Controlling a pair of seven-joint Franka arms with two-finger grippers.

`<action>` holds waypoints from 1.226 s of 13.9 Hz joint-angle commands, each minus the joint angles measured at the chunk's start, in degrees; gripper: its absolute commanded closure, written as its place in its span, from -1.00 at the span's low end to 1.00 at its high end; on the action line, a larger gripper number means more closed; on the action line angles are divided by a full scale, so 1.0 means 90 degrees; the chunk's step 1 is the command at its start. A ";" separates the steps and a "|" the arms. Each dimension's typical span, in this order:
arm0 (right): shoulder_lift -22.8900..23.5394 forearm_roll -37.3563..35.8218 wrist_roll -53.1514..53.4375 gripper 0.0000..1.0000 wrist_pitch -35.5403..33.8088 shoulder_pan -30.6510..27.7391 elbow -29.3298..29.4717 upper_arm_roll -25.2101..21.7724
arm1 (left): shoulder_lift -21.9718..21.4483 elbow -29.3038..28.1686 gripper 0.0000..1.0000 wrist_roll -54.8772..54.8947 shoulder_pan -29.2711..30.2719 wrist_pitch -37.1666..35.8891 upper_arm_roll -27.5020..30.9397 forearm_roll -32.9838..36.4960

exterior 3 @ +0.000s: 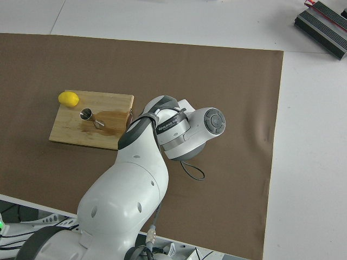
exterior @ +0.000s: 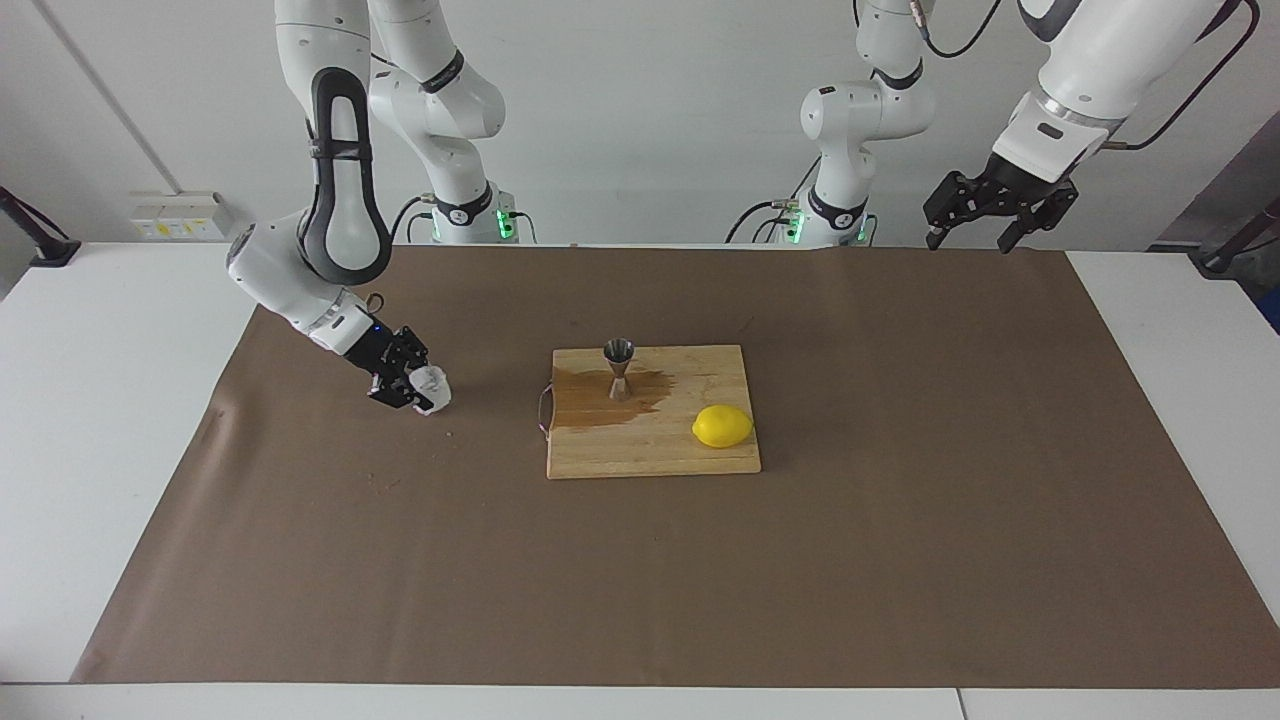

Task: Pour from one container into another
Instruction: 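Set the white cup down at its start spot and open the right gripper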

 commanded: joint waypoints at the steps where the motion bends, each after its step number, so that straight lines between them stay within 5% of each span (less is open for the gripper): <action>1: -0.0481 0.0260 0.0038 -1.00 -0.0089 -0.0083 -0.0113 0.0053 | -0.0095 -0.0058 -1.00 0.0062 -0.0048 -0.0065 0.0069 -0.0074; 8: -0.1291 0.0095 0.1512 -1.00 -0.0118 0.0014 0.0111 0.0102 | -0.0095 -0.0058 -1.00 0.0062 -0.0048 -0.0065 0.0069 -0.0074; 13: -0.1253 -0.1096 0.3238 -1.00 -0.0343 0.0092 0.1320 0.0219 | -0.0095 -0.0068 -1.00 0.0062 -0.0048 -0.0065 0.0069 -0.0074; 17: -0.1205 -0.1156 0.5443 -1.00 -0.0314 0.0181 0.1820 0.0229 | -0.0095 -0.0068 -1.00 0.0062 -0.0048 -0.0065 0.0069 -0.0074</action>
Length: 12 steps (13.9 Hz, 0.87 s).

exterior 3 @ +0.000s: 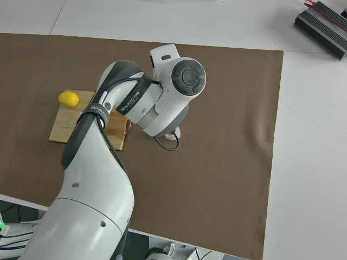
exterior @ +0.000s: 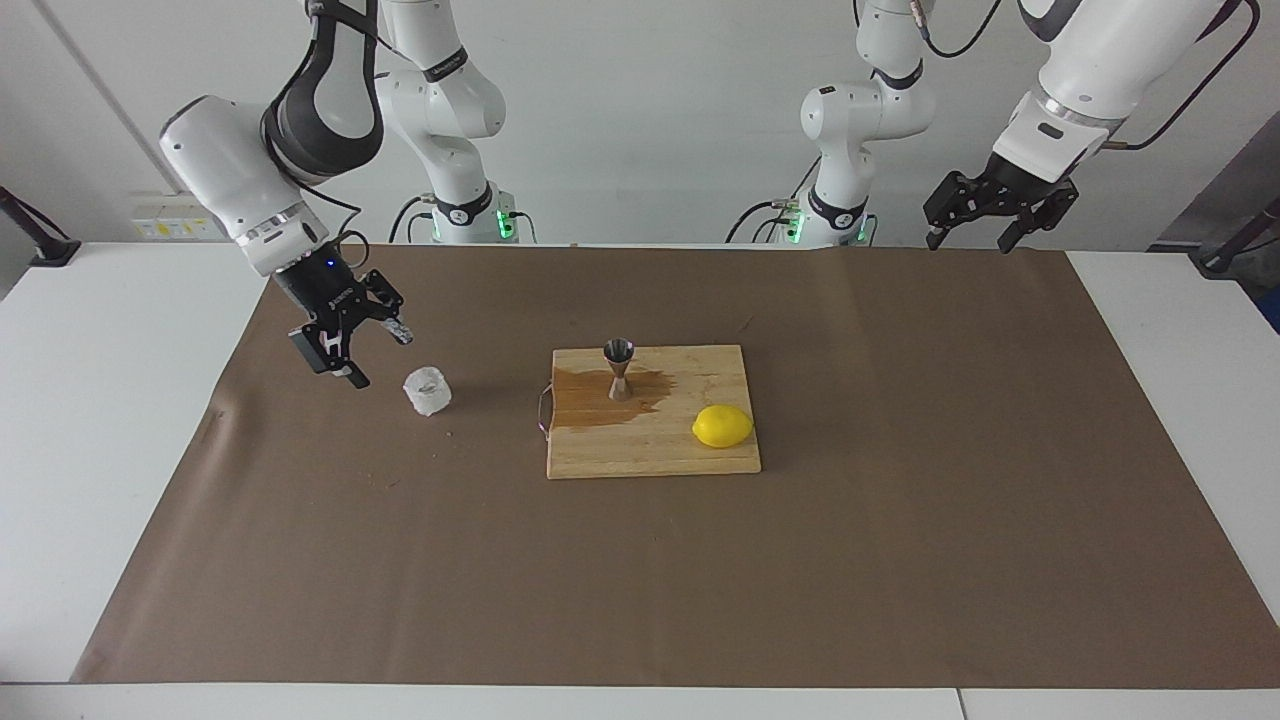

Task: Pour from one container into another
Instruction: 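Set the white cup down at its start spot and open the right gripper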

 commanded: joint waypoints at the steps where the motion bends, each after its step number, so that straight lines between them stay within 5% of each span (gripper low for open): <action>1: 0.0117 -0.0190 0.1522 -1.00 -0.0143 -0.0126 0.0383 0.0003 | -0.0095 -0.0068 -1.00 0.0062 -0.0048 -0.0065 0.0069 -0.0074; 4: 0.0195 -0.0238 0.2519 -1.00 -0.0094 -0.0185 0.0774 -0.0006 | -0.0095 -0.0058 -1.00 0.0062 -0.0048 -0.0065 0.0069 -0.0074; 9: 0.0136 -0.0608 0.5848 -1.00 -0.0084 -0.0068 0.1027 -0.0006 | -0.0144 -0.0039 -1.00 0.0071 -0.0057 -0.0719 0.0088 0.0101; 12: 0.0195 -0.2059 0.7498 -1.00 -0.0308 0.0020 0.1574 0.0023 | -0.0105 0.0029 -1.00 0.0100 -0.0087 -0.0602 0.0069 0.0268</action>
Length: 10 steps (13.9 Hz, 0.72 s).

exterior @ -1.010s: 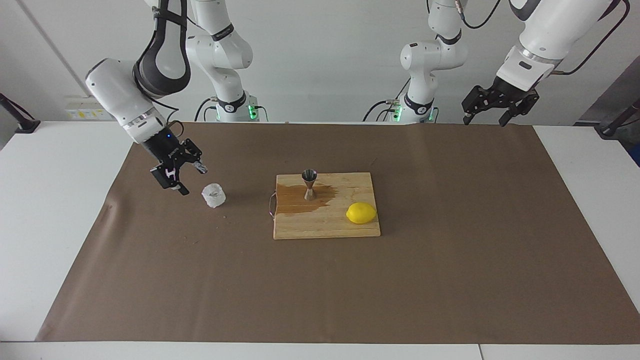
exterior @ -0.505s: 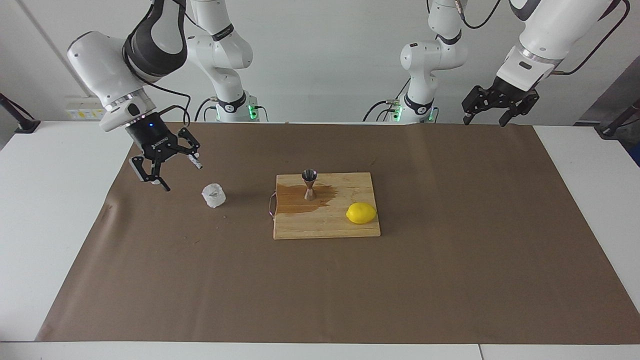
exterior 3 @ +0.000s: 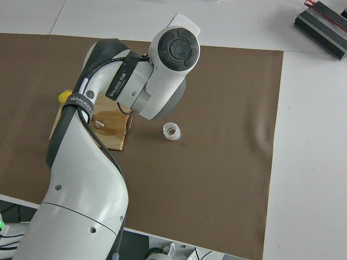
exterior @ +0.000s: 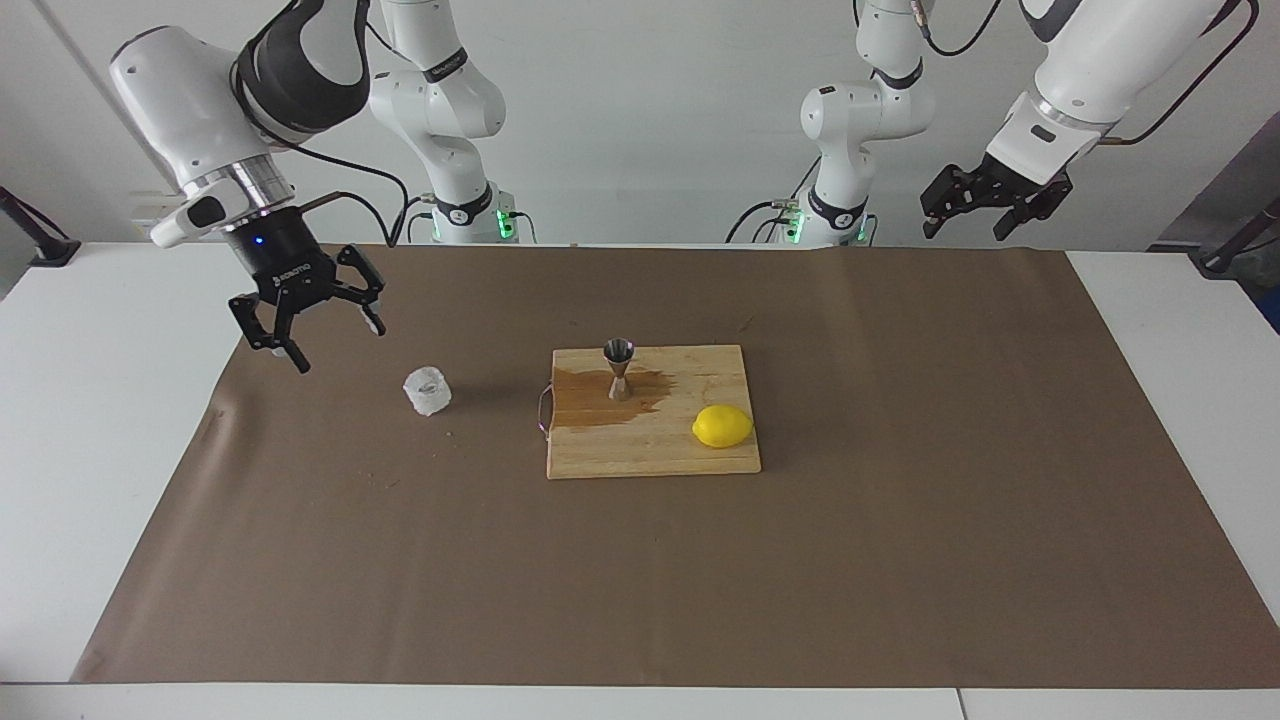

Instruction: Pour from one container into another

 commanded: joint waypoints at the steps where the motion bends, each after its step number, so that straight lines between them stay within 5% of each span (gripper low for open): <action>1: 0.0122 -0.1211 0.1459 -1.00 -0.0544 0.0251 0.0603 0.0032 | -0.0072 0.0022 -1.00 0.0081 -0.0076 0.0110 0.0059 0.0127; 6: 0.0220 -0.2919 0.4406 -1.00 -0.1239 0.0643 0.1296 0.0042 | -0.0111 -0.0066 -1.00 0.0052 -0.0018 0.0151 0.0069 0.0117; 10: 0.0600 -0.3510 0.5965 -1.00 -0.2866 0.0956 0.2457 0.0032 | -0.0121 -0.0076 -1.00 0.0042 -0.0027 -0.0035 0.0069 0.0117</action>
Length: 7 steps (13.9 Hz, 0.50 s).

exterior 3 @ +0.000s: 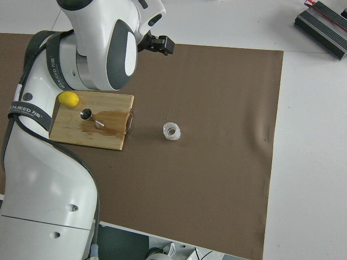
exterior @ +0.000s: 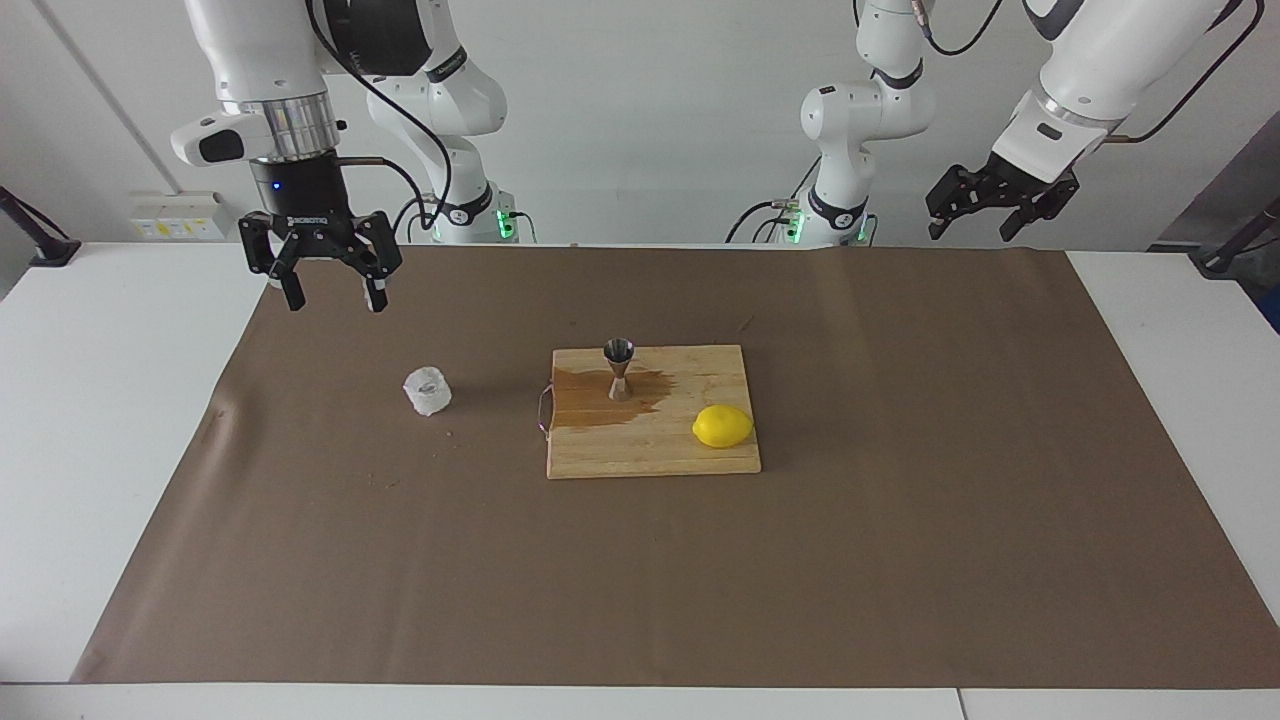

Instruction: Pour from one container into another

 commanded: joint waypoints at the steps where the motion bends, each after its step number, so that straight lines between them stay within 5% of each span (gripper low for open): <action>1: 0.0573 -0.0181 0.0418 -1.00 -0.1234 -0.0038 0.1206 -0.0003 | -0.0121 -0.0087 -1.00 0.0038 -0.0033 -0.0093 0.0037 0.0102; 7: 0.0780 -0.0415 0.0369 -1.00 -0.2215 -0.0078 0.1640 -0.0013 | -0.0121 -0.0087 -1.00 0.0038 -0.0033 -0.0093 0.0037 0.0102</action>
